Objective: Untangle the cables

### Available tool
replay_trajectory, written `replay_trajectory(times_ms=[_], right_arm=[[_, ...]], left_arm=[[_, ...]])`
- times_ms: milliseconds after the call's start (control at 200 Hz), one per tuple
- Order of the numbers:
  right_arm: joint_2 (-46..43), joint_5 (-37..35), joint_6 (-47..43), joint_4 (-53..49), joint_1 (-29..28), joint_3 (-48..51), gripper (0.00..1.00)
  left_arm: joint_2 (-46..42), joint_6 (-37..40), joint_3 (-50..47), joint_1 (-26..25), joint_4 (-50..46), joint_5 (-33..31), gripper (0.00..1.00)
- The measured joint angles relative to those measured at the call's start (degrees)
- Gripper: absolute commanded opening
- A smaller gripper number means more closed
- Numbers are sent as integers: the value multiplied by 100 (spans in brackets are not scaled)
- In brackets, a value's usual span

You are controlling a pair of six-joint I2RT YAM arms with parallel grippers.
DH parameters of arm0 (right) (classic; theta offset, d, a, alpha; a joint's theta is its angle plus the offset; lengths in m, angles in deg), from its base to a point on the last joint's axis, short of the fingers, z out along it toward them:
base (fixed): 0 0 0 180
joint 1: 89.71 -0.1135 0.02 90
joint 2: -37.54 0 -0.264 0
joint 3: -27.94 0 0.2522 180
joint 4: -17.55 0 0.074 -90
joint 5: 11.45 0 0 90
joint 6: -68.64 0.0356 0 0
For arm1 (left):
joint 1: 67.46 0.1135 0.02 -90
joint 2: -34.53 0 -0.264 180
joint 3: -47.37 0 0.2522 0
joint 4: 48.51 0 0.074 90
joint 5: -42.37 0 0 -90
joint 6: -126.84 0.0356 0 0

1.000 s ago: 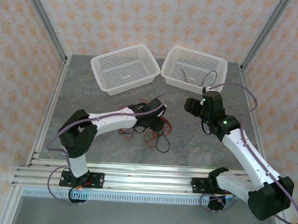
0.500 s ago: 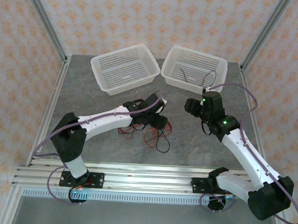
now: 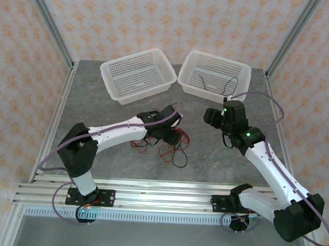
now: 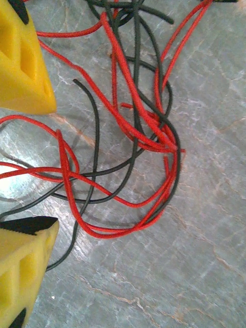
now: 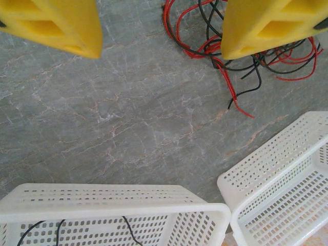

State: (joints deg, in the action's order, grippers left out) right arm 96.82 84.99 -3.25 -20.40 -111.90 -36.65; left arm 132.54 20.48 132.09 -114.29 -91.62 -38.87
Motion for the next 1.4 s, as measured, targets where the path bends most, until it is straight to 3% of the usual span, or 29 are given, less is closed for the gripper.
replay_trajectory(times_ms=[315,485,641,746,1016,1396], right_arm=[[-2,0,13,-2,0,0,62],[-26,0,13,-2,0,24,62],[-48,2,13,-2,0,59,62],[-55,2,13,-7,0,87,62],[-133,138,39,28,0,223,62],[-151,1001,317,544,0,861,61]], left_arm=[[-131,-422,-535,-291,-24,153,50],[-133,-608,-730,-291,35,179,39],[-133,-678,-737,-291,175,260,20],[-133,-719,-737,-291,286,297,0],[-319,-765,-605,-291,240,275,0],[-1812,-717,796,-295,83,125,0]])
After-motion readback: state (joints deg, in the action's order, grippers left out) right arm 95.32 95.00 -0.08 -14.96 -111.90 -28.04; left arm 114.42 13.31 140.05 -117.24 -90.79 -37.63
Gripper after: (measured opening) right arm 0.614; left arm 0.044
